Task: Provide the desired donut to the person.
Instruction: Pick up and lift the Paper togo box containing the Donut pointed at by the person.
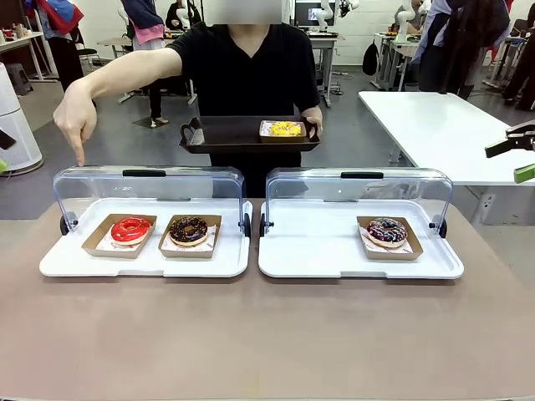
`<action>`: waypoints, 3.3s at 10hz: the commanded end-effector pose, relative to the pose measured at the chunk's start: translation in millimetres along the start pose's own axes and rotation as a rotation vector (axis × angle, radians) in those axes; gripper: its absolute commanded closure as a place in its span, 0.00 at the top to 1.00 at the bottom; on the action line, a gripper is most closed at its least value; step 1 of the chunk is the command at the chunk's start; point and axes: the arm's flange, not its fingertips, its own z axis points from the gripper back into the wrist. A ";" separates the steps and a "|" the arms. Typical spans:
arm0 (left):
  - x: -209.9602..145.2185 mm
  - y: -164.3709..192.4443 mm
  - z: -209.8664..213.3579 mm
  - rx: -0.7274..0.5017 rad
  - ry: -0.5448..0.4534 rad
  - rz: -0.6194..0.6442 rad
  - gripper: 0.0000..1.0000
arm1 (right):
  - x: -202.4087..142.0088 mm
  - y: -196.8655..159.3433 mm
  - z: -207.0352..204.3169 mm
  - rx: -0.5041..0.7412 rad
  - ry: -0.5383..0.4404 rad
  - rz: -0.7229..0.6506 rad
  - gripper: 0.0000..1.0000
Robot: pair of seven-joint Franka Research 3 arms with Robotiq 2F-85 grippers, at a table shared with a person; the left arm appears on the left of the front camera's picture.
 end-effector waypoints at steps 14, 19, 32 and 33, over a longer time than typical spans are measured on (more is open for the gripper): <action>-5.3 13.5 -146.8 -0.062 0.243 -0.223 1.00 | -1.8 1.1 -0.7 0.007 -0.008 -0.003 1.00; -4.7 25.7 -170.3 -0.100 0.248 -0.322 1.00 | -1.8 1.1 -0.7 0.007 -0.008 -0.003 1.00; -1.8 55.3 -263.1 -0.150 0.327 -0.439 1.00 | -1.8 1.1 -0.7 0.007 -0.008 -0.003 1.00; -2.0 57.6 -265.4 -0.150 0.320 -0.441 1.00 | -1.8 1.1 -0.7 0.007 -0.008 -0.003 1.00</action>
